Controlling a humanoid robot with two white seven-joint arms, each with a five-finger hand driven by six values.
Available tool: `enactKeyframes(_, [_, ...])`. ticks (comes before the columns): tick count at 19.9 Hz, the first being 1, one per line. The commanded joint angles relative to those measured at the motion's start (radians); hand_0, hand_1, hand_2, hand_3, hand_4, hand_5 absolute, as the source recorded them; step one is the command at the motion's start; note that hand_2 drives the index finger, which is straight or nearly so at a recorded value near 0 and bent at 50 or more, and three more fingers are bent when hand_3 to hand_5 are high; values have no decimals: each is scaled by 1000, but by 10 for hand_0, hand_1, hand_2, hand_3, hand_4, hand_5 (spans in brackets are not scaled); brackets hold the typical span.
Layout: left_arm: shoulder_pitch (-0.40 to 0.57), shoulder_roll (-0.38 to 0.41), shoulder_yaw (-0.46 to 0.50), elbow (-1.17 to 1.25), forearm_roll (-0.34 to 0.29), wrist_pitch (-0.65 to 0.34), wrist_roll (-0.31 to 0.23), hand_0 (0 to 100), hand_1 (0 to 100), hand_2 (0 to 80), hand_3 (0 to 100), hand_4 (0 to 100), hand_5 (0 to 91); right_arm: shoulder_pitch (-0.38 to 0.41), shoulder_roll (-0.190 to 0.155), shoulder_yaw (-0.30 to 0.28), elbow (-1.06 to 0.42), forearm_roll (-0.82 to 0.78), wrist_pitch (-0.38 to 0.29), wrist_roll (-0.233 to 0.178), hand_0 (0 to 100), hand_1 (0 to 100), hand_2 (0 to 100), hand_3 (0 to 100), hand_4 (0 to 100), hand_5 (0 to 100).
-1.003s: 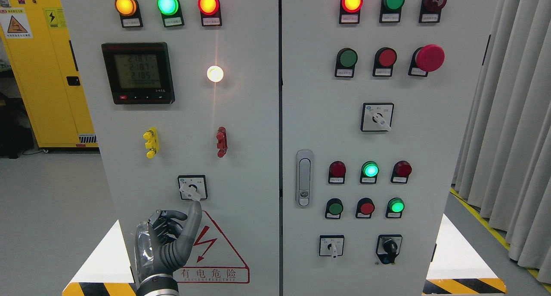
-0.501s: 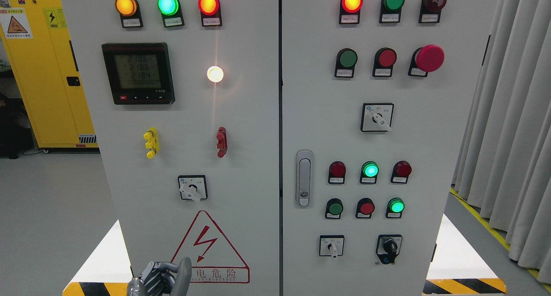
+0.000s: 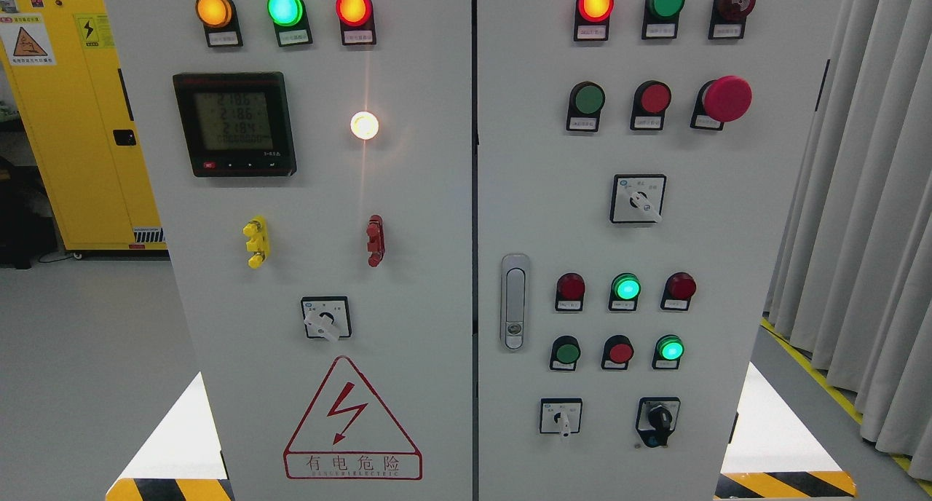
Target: Turn on light switch 1
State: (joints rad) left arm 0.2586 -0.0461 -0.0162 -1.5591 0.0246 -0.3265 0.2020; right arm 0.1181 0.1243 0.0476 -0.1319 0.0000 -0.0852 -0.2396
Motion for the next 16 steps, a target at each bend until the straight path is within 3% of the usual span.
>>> enactKeyframes(1, [42, 20, 59, 736, 57, -71, -102, 8, 393, 432, 626, 745, 485, 0, 0, 0, 0, -29, 1, 0, 0, 500, 40, 0, 0, 0])
enactKeyframes(3, [31, 15, 61, 912, 57, -83, -194, 11, 390, 421, 617, 724, 458, 0, 0, 0, 0, -29, 1, 0, 0, 500, 40, 0, 0, 0])
enactKeyframes(4, [28, 12, 61, 980, 57, -79, -232, 22, 376, 264, 426, 531, 213, 0, 0, 0, 0, -29, 1, 0, 0, 500, 40, 0, 0, 0])
enactKeyframes(5, [27, 12, 61, 1032, 57, -75, -263, 23, 370, 252, 381, 472, 123, 0, 0, 0, 0, -29, 1, 0, 0, 500, 40, 0, 0, 0])
enactKeyframes(6, [19, 12, 59, 1106, 55, -74, -295, 36, 357, 146, 276, 369, 0, 0, 0, 0, 0, -29, 1, 0, 0, 500, 40, 0, 0, 0])
enactKeyframes(10, [10, 17, 56, 1280, 49, -43, -320, 91, 329, 0, 79, 199, 0, 0, 0, 0, 0, -29, 1, 0, 0, 500, 40, 0, 0, 0])
enactKeyframes(11, [10, 18, 56, 1301, 49, -20, -332, 95, 327, 0, 66, 193, 0, 0, 0, 0, 0, -29, 1, 0, 0, 500, 40, 0, 0, 0])
enactKeyframes(13, [10, 18, 55, 1324, 49, 30, -357, 111, 314, 0, 0, 68, 0, 0, 0, 0, 0, -29, 1, 0, 0, 500, 40, 0, 0, 0])
enactKeyframes(16, [8, 14, 53, 1340, 48, 95, -372, 120, 299, 0, 0, 0, 0, 0, 0, 0, 0, -29, 1, 0, 0, 500, 40, 0, 0, 0])
